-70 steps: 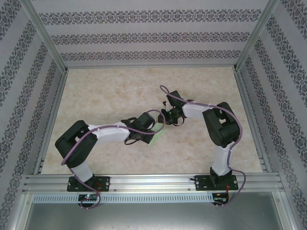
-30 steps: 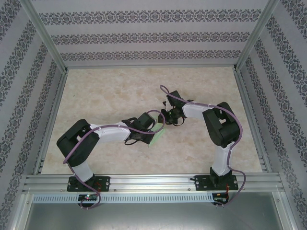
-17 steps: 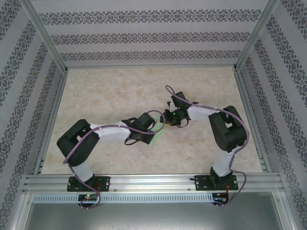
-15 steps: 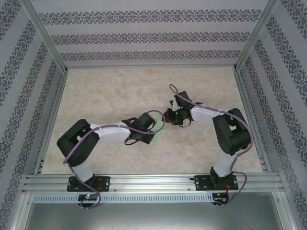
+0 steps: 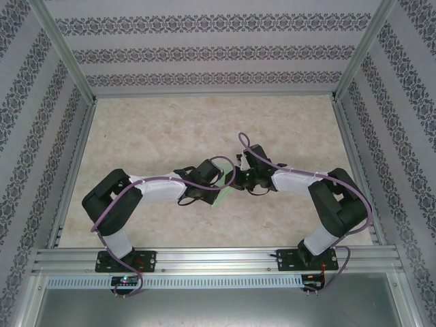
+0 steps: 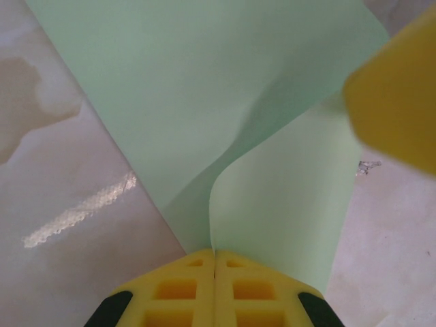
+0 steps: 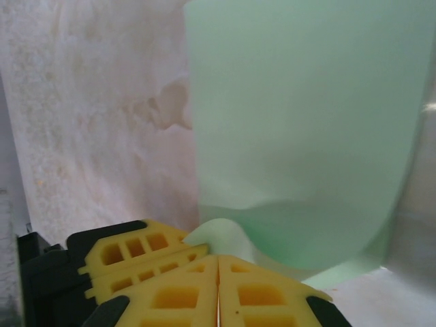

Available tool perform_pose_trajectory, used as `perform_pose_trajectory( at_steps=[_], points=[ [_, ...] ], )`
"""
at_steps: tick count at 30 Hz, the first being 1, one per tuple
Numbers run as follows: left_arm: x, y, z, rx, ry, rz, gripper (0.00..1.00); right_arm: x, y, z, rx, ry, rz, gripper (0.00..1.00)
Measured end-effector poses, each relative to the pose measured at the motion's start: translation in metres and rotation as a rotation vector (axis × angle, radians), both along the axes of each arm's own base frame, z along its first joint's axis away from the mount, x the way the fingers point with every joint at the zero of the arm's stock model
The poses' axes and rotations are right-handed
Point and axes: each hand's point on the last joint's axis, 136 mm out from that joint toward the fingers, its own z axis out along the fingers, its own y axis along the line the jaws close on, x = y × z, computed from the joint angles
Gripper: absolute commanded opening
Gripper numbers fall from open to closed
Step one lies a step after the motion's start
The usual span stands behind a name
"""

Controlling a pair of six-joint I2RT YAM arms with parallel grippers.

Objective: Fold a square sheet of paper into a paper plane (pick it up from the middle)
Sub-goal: Third fold the triangle at the center of the table.

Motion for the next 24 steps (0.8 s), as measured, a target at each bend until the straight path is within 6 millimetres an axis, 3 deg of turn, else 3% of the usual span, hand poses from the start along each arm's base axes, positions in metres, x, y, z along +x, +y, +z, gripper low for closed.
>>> perform_pose_trajectory(
  at_steps=[14,24],
  points=[
    [0.000,0.000,0.000,0.002,0.001,0.000,0.03,-0.007,-0.001,-0.031,-0.060,0.070,-0.005,0.08],
    [0.000,0.000,-0.001,0.006,0.003,-0.003,0.03,-0.008,-0.003,-0.042,-0.081,0.085,-0.008,0.08]
  ],
)
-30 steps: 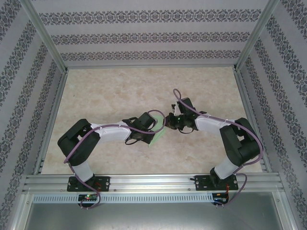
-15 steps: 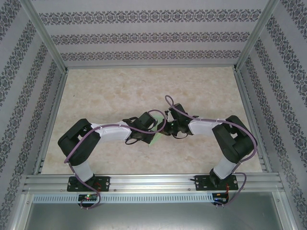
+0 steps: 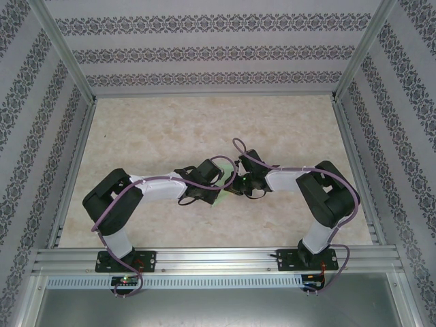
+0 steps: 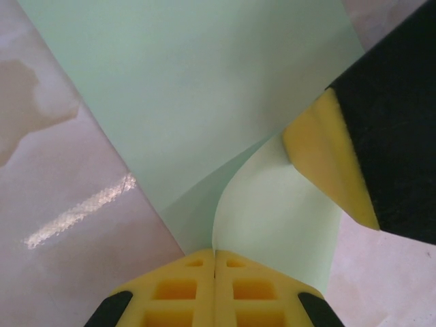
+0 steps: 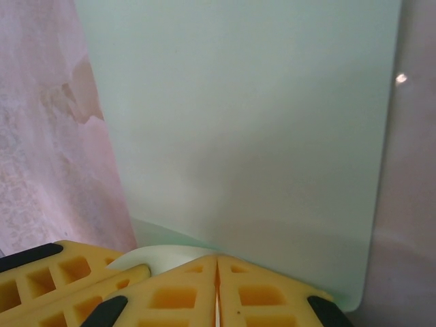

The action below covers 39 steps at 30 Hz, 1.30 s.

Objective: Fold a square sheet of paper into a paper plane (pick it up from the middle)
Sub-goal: Third fold the triangle at the center of the table.

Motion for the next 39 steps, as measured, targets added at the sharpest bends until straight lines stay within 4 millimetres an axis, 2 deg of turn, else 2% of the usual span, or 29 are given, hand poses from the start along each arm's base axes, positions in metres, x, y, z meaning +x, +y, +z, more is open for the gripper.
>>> perform_pose_trajectory(
  at_steps=[7,11,13,16,22,31,35,39],
  points=[
    [0.001,-0.001,0.000,0.004,0.003,0.000,0.03,0.000,-0.005,0.011,0.006,-0.029,-0.014,0.11],
    [0.001,-0.001,0.000,0.004,0.004,0.000,0.03,0.015,-0.013,0.030,0.053,-0.076,-0.052,0.12],
    [0.001,-0.001,0.000,0.005,0.004,0.000,0.03,0.021,-0.015,0.032,0.073,-0.084,-0.065,0.12],
    [0.001,-0.001,0.000,0.005,0.004,0.000,0.03,0.025,-0.016,0.029,0.085,-0.082,-0.070,0.11],
    [0.001,-0.001,0.000,0.005,0.004,0.000,0.03,0.021,-0.018,0.001,0.049,-0.020,-0.073,0.10],
    [0.001,-0.001,0.000,0.005,0.005,0.000,0.03,0.024,-0.019,0.004,0.050,-0.038,-0.075,0.12],
    [0.001,-0.001,0.000,0.006,0.004,0.000,0.02,0.020,-0.018,0.019,0.060,-0.057,-0.068,0.12],
    [0.001,-0.001,0.000,0.006,0.004,0.000,0.03,0.013,-0.006,0.042,0.095,-0.118,-0.055,0.08]
  ],
)
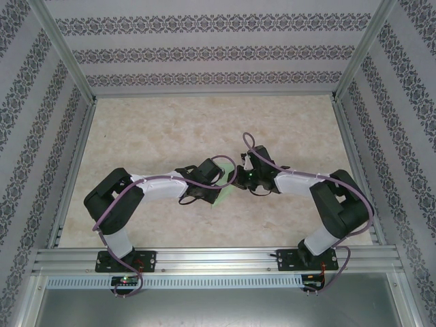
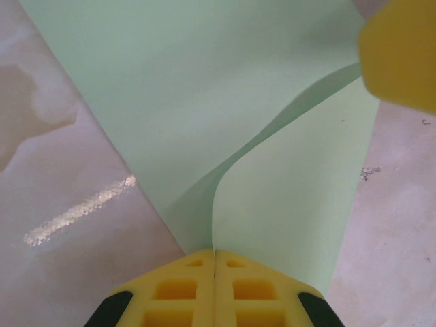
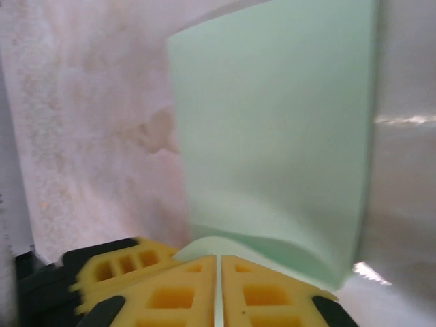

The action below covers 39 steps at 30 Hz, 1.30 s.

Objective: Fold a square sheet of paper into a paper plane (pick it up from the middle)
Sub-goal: Third fold the triangle at the center of the table.

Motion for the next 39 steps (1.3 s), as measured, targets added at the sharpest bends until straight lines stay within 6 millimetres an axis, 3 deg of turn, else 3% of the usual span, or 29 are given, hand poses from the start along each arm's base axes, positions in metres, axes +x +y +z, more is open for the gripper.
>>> perform_pose_trajectory(
  at_steps=[3,10,19,27,34,39],
  points=[
    [0.000,0.000,0.000,0.000,0.000,0.000,0.03,-0.012,0.007,0.001,0.026,-0.009,-0.008,0.07],
    [0.000,0.000,0.000,0.000,0.000,0.000,0.03,-0.039,0.010,-0.020,0.004,0.023,-0.054,0.06],
    [0.000,0.000,0.000,0.000,0.000,0.000,0.03,-0.030,0.019,-0.013,0.067,-0.011,-0.113,0.05],
    [0.000,0.000,0.000,0.001,0.001,0.000,0.02,-0.034,0.020,-0.039,0.045,0.035,-0.129,0.05],
    [0.000,0.000,0.000,0.004,0.003,0.001,0.02,-0.032,0.020,-0.035,0.060,0.018,-0.134,0.07],
    [0.001,0.000,0.000,0.006,0.002,0.002,0.02,-0.041,0.019,-0.018,0.089,-0.021,-0.122,0.06]
  ],
)
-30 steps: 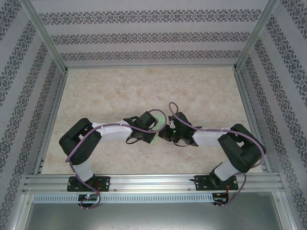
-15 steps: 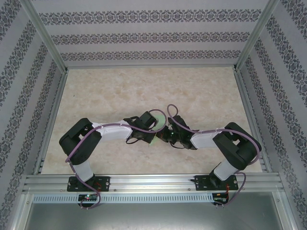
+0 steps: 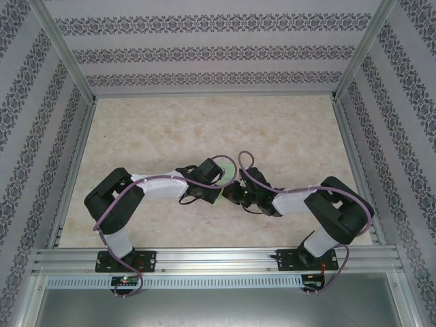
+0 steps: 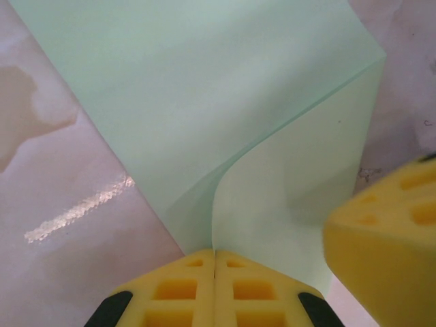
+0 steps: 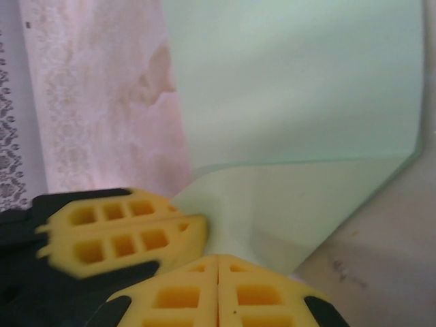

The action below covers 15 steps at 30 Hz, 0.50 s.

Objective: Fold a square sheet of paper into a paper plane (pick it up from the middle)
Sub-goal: Third fold the triangle at the center of the table.

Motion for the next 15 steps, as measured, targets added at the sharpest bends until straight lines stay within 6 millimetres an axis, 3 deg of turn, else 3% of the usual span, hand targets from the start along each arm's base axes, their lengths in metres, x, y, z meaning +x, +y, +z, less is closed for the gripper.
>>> perform_pose_trajectory(
  at_steps=[4,8,15],
  points=[
    [0.000,0.000,0.000,0.002,0.001,0.000,0.02,-0.007,0.007,0.007,0.018,-0.013,0.020,0.06],
    [0.003,-0.002,0.000,0.005,-0.001,0.002,0.02,-0.017,0.011,0.002,0.015,0.004,0.033,0.05],
    [0.003,-0.002,0.000,0.003,0.000,0.006,0.02,-0.019,0.012,-0.013,0.017,0.038,0.016,0.05]
  ],
)
